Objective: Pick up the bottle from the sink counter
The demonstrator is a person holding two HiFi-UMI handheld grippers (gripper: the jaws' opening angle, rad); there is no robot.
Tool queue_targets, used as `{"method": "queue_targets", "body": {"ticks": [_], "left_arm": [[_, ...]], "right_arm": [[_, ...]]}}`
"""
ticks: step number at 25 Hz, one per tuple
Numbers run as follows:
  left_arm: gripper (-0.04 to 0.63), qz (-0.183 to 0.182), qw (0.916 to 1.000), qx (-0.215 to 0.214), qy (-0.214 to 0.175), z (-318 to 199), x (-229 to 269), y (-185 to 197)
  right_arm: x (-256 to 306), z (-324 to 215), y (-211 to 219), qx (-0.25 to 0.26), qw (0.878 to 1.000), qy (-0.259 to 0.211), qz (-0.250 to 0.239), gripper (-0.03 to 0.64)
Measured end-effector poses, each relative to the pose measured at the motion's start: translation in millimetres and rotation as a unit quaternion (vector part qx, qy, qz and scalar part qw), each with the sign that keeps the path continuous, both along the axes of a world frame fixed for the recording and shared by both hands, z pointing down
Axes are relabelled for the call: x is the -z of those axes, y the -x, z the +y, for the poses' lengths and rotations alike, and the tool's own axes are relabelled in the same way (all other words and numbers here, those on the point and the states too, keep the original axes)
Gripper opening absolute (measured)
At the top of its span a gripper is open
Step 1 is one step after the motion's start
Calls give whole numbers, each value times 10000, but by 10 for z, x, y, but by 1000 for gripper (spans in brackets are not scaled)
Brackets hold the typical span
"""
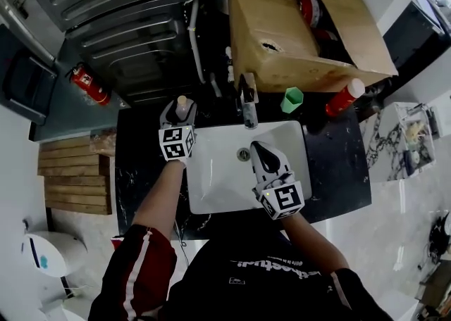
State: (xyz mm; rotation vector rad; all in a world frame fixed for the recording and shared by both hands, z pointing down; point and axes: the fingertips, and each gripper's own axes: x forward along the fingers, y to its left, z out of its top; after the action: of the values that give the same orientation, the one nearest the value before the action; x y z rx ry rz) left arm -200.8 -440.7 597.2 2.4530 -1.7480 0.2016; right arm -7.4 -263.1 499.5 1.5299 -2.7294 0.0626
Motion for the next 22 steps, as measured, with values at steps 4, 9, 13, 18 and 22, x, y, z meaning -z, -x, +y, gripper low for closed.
{"method": "queue_targets", "body": {"ticks": [4,9,13,18,22], "left_arm": [[203,-118,9999,30,-16,-70,5,11],[157,-191,9998,-2,16,-71,13,11],[147,-163,9998,12,75,-60,11,16],[146,-308,9994,-131,44,101,39,-28],[146,-330,9989,-309,-101,374,189,-106]], "right_arm": [[-71,27,-51,-53,9999,118,78,38],[-48,57,-108,-69,9998,134,110,37],[-15,102,-149,-75,9998,107,145,37],[38,179,-222,-81,9998,70,177,37],[56,251,-280,-58,9998,101,168,37]]}}
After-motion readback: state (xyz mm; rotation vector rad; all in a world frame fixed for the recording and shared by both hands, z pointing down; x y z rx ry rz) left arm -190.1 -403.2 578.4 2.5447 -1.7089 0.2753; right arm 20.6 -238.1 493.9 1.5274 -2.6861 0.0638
